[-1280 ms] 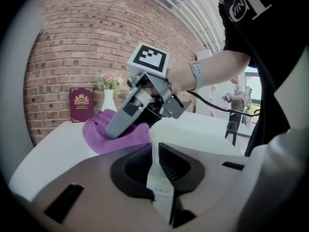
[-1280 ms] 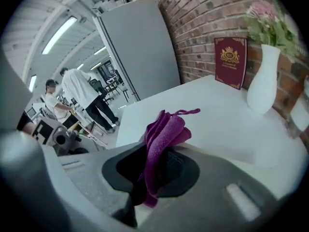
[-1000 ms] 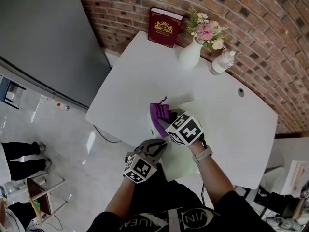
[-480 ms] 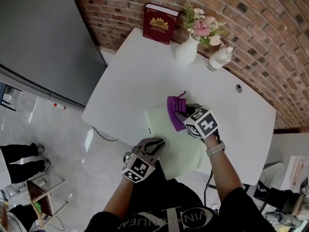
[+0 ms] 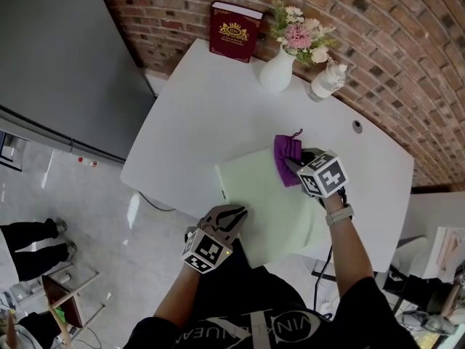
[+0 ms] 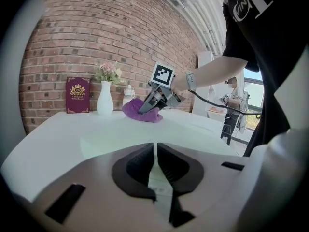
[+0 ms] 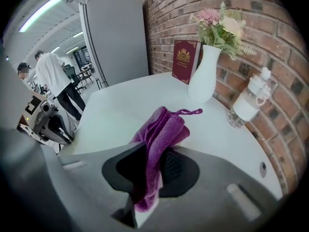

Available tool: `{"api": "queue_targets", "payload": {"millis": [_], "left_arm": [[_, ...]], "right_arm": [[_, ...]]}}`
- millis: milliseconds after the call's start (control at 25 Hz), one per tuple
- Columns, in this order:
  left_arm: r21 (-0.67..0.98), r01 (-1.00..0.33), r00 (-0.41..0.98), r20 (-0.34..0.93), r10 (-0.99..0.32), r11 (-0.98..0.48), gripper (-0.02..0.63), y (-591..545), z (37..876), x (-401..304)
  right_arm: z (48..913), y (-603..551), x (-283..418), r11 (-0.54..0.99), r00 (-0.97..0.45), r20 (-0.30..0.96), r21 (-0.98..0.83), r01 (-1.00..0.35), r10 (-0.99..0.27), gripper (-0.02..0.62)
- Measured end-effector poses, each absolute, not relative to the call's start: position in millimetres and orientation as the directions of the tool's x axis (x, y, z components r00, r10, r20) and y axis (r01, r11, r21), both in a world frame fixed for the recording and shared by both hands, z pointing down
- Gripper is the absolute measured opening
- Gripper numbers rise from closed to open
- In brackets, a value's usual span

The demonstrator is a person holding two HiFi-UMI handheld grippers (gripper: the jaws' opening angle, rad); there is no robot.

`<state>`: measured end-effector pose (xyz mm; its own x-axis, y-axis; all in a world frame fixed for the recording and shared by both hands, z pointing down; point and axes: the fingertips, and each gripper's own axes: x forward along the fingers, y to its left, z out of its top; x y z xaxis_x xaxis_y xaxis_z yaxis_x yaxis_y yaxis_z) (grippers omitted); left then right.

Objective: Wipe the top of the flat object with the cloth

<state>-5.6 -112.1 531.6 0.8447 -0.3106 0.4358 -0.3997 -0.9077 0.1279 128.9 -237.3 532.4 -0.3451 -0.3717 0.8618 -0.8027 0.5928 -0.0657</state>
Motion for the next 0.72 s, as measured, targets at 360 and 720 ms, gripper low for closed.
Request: {"api": "queue_targets", "payload": {"millis": [360, 720], "left_arm": [[0.132, -0.395, 0.848, 0.434, -0.305, -0.909, 0.029, -112, 532, -6], [0.220, -0.384, 0.897, 0.320, -0.305, -0.897, 0.031, -125, 509, -11]], "right_arm": [[533, -241, 173, 0.512, -0.252, 0.866, 0.006, -0.859, -0.432, 0.064], [501, -230, 177, 0.493, -0.130, 0.805, 0.218, -0.842, -0.579, 0.064]]}}
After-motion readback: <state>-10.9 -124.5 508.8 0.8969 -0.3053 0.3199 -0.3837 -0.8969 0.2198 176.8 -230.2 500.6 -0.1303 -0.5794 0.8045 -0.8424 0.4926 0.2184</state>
